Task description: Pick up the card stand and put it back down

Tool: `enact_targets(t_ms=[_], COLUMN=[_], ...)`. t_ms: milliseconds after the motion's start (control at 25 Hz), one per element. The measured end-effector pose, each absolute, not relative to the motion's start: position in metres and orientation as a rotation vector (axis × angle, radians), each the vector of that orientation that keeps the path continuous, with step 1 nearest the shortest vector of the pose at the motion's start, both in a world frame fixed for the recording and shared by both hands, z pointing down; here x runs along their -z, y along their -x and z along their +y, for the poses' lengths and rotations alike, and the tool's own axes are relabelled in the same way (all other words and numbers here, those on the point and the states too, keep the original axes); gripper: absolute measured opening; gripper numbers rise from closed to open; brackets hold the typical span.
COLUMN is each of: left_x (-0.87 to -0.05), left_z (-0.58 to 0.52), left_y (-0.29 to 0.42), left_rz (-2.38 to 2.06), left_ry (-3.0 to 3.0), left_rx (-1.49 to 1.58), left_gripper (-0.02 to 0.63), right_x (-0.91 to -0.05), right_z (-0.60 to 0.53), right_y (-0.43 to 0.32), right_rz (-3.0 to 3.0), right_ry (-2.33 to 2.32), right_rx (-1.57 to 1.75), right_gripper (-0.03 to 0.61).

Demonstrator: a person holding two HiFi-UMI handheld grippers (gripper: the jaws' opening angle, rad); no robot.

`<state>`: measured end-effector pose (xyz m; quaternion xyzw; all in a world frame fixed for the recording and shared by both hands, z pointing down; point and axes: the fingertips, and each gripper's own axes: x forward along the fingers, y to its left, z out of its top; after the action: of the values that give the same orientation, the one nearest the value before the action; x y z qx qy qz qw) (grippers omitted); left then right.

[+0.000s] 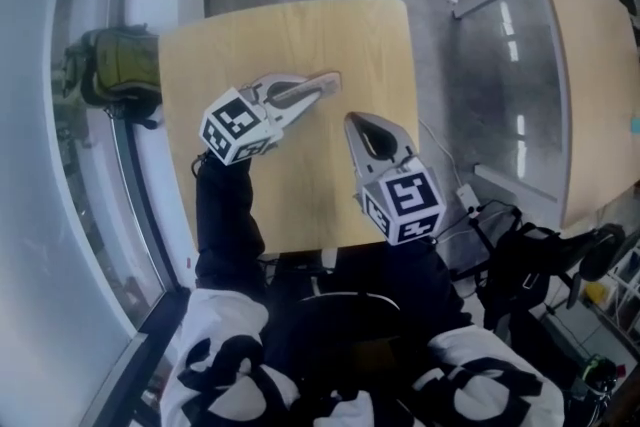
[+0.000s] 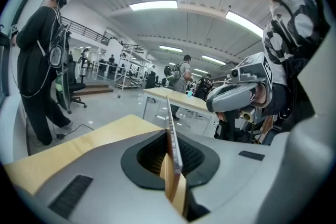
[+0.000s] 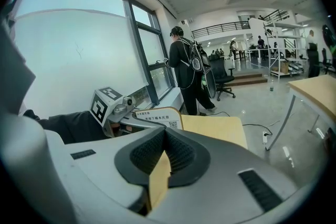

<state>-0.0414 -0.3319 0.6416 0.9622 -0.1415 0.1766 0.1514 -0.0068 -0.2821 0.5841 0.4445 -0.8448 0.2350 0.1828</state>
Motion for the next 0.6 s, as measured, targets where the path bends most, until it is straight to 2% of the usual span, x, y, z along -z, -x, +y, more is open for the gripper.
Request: enact_targets(t_ms=[600], left_x=[-0.545], left_z=[-0.314], left_y=[0.081], left_rz=[-0.763], left_ry=[-2.695], left_rx=[-0.673], left_gripper=[0.018], right_x=[-0.471], right_z=[-0.275], right_y=[0.024], right_rz=[-2.520], right_ry=[-1.339], right_rx=[-0.465], right_gripper=[0.018])
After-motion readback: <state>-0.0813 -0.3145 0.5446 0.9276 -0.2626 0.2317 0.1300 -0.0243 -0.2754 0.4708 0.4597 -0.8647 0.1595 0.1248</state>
